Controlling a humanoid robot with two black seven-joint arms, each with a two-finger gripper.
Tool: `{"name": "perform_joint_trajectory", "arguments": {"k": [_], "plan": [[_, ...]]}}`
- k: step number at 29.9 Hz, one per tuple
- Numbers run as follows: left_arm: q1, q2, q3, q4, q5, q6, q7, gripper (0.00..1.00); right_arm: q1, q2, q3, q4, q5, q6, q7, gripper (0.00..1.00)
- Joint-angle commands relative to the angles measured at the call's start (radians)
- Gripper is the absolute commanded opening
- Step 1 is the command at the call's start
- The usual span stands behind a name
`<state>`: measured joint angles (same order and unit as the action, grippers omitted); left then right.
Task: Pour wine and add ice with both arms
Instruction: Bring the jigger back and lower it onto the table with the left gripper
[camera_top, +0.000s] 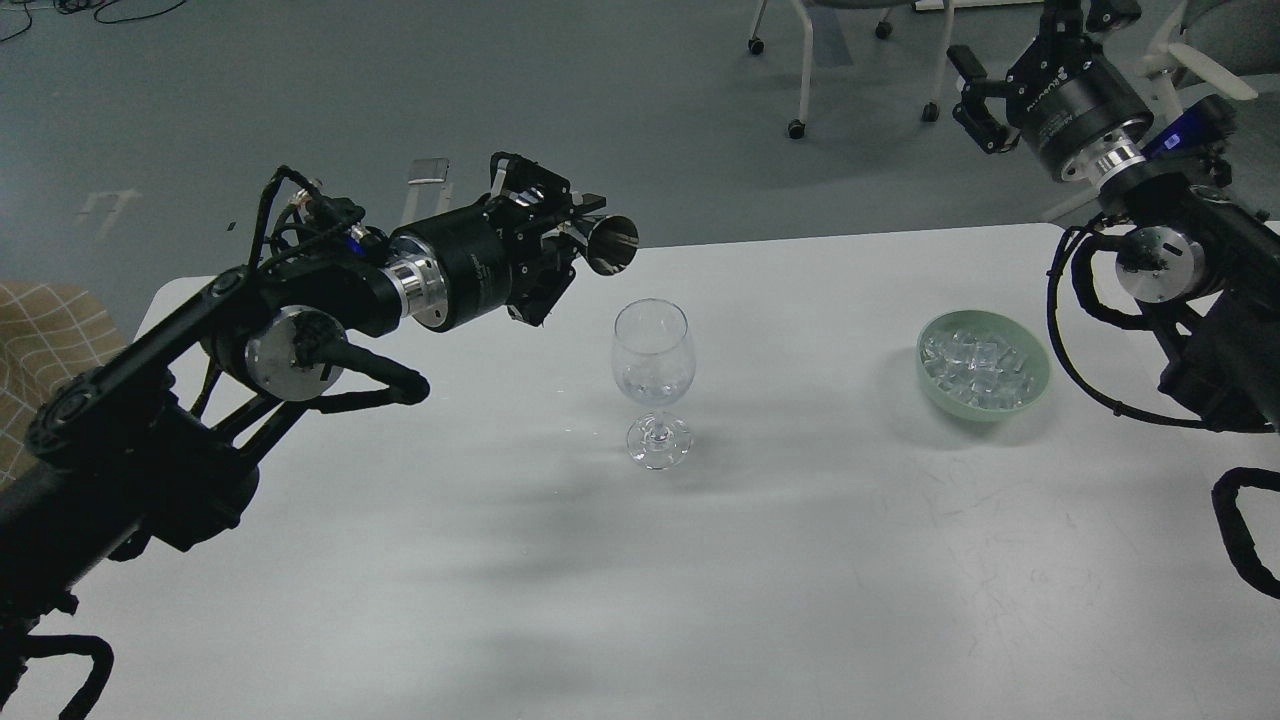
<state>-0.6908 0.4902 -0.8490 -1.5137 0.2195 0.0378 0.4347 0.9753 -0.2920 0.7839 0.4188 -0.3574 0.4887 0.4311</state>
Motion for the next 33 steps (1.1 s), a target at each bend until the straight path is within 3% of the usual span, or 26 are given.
{"name": "perform_joint_trajectory", "arguments": {"k": [1, 10, 15, 23, 29, 33], "plan": [[0.115, -0.021, -0.189, -0.005, -0.157, 0.011, 0.054, 0.08, -0.001, -0.001, 0.000, 0.000, 0.000, 0.000, -0.002, 1.00], [0.328, -0.030, -0.358, 0.001, -0.246, 0.112, 0.054, 0.09, -0.004, -0.002, 0.000, 0.000, 0.000, 0.000, -0.002, 1.00], [0.407, -0.032, -0.380, 0.006, -0.229, 0.194, 0.054, 0.09, -0.006, -0.001, 0.000, 0.000, 0.000, 0.000, -0.002, 1.00], [0.499, -0.036, -0.435, 0.061, -0.212, 0.197, 0.054, 0.09, -0.009, 0.001, -0.002, 0.000, 0.000, 0.000, -0.002, 1.00], [0.548, -0.139, -0.489, 0.095, -0.210, 0.186, 0.054, 0.12, -0.010, 0.001, -0.003, 0.000, -0.002, 0.000, -0.002, 1.00], [0.551, -0.180, -0.499, 0.128, -0.212, 0.162, 0.018, 0.12, -0.015, -0.002, -0.003, 0.000, -0.002, 0.000, -0.003, 1.00]]}}
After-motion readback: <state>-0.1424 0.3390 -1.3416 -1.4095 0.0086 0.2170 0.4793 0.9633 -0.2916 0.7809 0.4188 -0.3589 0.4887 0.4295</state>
